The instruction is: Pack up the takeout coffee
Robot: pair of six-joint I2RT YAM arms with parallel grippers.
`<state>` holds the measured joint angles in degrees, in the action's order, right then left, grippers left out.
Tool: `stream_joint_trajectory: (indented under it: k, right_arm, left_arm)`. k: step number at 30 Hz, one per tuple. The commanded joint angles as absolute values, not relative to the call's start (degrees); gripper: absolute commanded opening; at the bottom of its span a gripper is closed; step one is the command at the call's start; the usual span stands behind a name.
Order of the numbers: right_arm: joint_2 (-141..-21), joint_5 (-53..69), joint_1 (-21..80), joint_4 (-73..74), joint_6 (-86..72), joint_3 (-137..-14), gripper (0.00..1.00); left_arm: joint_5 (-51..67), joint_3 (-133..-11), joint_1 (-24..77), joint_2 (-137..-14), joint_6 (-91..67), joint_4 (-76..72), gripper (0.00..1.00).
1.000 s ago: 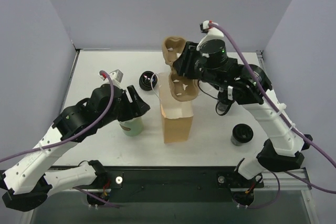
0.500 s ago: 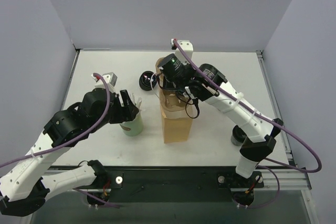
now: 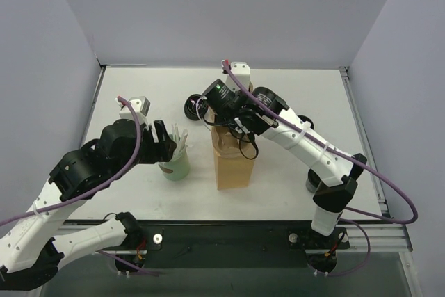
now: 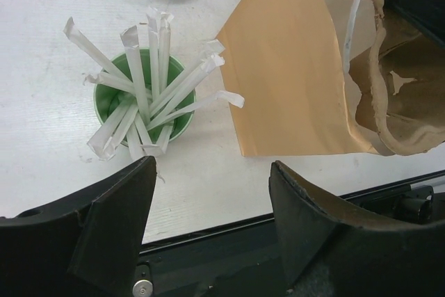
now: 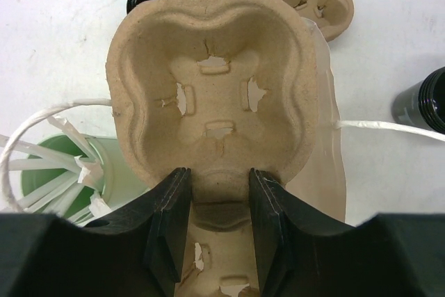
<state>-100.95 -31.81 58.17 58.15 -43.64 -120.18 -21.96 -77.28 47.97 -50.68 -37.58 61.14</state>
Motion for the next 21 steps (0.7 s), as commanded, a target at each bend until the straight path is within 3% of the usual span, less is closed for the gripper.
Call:
stream_joint_trajectory:
  k: [1,21]
  right_arm:
    - [-101.51,-34.98,58.36,61.52,-45.52,-119.09,0.27]
    - [-103.09,-31.91,55.02,58.37,-43.51,-112.15,0.28]
  left_arm:
    - [-24.08,-79.98,48.69,-50.36,-35.6,60.82,0.76]
    - [-24.26,-81.3,49.39,-51.33,-35.86,61.08,0.77]
